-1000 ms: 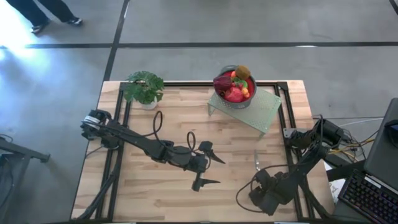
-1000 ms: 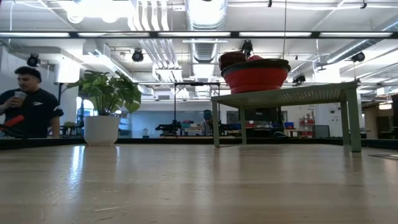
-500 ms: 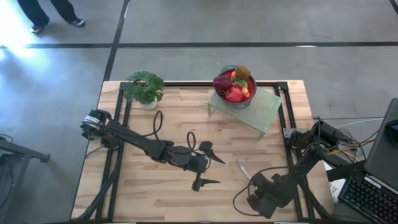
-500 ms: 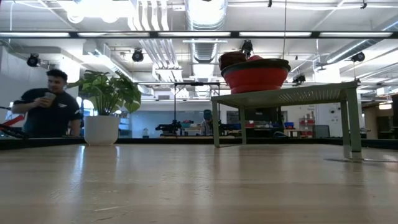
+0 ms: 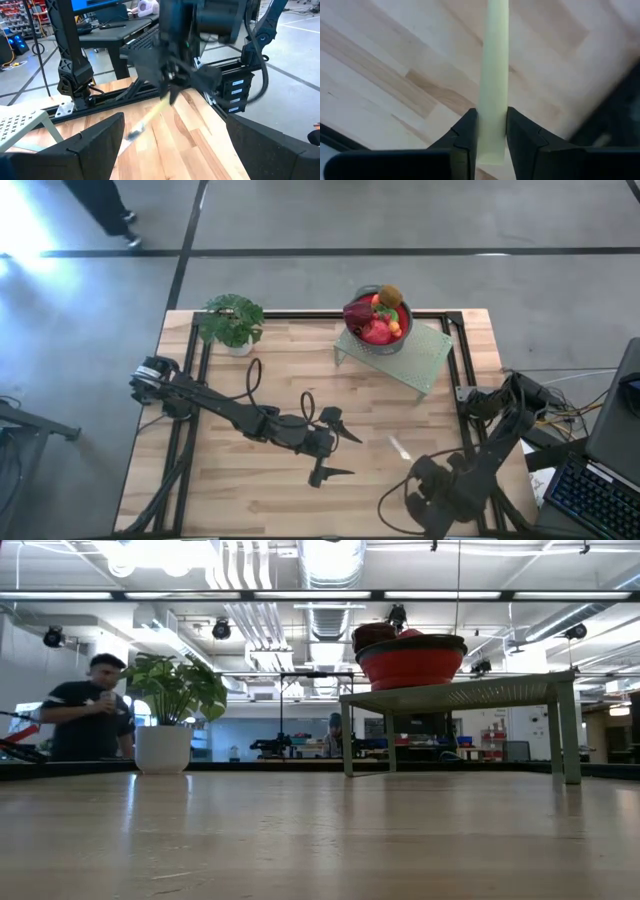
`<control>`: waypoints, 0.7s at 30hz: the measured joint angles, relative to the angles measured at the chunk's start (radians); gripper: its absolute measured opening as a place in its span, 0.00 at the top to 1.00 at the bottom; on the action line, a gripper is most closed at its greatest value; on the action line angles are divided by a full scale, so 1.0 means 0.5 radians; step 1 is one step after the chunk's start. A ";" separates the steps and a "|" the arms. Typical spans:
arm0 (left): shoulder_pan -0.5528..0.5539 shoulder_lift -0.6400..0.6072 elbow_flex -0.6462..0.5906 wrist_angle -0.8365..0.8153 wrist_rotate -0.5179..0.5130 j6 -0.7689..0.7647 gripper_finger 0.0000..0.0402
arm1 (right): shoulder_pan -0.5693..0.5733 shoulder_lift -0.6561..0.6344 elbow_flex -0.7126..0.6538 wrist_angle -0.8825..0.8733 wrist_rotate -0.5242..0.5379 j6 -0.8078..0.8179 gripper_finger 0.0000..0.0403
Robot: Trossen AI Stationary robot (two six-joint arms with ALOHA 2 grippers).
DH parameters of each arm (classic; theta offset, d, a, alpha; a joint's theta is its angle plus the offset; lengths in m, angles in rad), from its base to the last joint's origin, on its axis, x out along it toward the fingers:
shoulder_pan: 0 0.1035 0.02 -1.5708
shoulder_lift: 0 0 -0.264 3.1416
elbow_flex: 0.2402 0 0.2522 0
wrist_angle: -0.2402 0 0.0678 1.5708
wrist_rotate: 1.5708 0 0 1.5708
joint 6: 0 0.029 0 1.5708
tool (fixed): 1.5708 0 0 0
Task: Pick & Place Fruit
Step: Put the yellow knife on the shelf
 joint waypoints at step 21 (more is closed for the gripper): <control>0.000 0.000 0.000 0.000 0.000 0.001 0.11 | -0.151 -0.757 -0.044 -0.578 0.251 0.307 0.82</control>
